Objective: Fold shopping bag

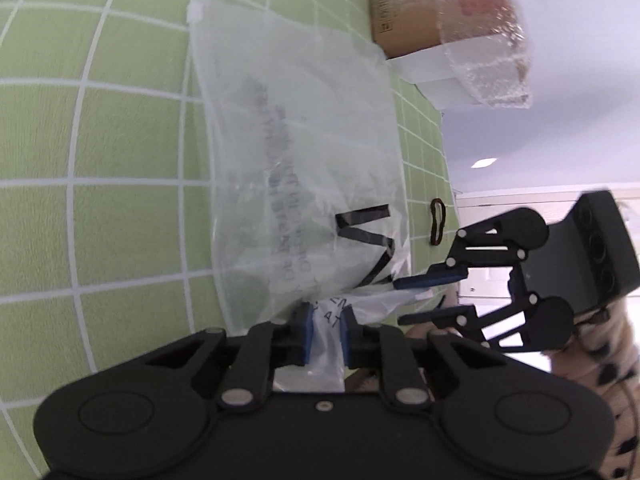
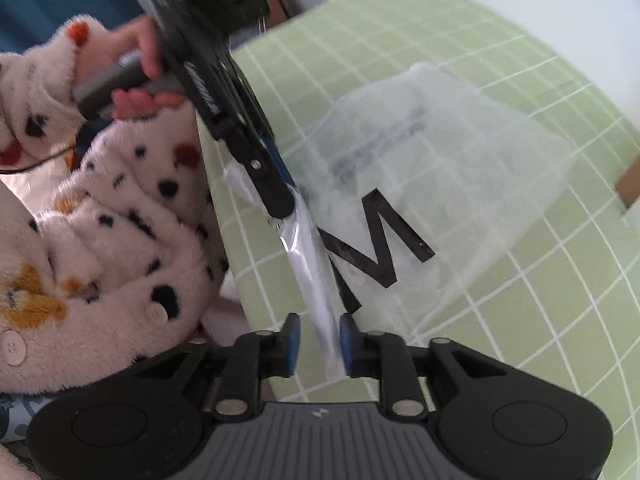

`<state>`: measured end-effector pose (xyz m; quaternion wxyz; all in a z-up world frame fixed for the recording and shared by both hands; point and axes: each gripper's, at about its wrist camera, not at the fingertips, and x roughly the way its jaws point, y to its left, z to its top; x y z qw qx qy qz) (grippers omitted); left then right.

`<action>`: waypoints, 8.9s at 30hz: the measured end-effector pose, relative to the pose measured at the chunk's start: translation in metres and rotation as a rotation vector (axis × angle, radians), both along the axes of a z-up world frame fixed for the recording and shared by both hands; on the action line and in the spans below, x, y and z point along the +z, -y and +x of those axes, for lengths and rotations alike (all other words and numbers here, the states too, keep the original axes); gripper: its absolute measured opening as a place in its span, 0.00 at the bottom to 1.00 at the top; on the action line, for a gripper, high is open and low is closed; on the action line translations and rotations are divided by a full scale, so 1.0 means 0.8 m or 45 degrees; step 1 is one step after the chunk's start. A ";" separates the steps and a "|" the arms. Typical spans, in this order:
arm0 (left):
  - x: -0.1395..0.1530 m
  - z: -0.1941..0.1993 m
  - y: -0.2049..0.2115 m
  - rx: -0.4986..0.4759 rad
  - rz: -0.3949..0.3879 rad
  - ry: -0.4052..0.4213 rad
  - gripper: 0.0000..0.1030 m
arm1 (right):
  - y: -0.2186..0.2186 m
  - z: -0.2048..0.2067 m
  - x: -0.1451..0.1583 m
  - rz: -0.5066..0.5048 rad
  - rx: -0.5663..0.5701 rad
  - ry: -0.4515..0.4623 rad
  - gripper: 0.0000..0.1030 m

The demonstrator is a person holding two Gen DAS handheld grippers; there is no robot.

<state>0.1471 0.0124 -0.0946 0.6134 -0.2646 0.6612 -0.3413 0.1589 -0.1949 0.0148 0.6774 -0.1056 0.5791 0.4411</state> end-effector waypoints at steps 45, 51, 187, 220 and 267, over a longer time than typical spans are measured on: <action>0.036 -0.065 -0.016 0.128 0.038 0.335 0.20 | 0.010 0.043 -0.047 -0.179 -0.743 -0.499 0.07; 0.014 -0.040 -0.033 0.213 -0.038 0.040 0.18 | 0.031 0.043 -0.052 -0.117 -0.860 -0.602 0.11; 0.099 -0.207 0.079 -0.926 0.713 1.820 0.48 | -0.068 -0.055 -0.037 -0.141 -0.925 0.371 0.18; 0.073 -0.074 0.038 -0.777 0.352 1.018 0.32 | -0.058 -0.042 -0.035 -0.138 -0.945 0.249 0.16; 0.074 -0.063 -0.005 -0.405 0.258 0.855 0.33 | -0.054 -0.038 -0.039 -0.171 -1.063 0.053 0.00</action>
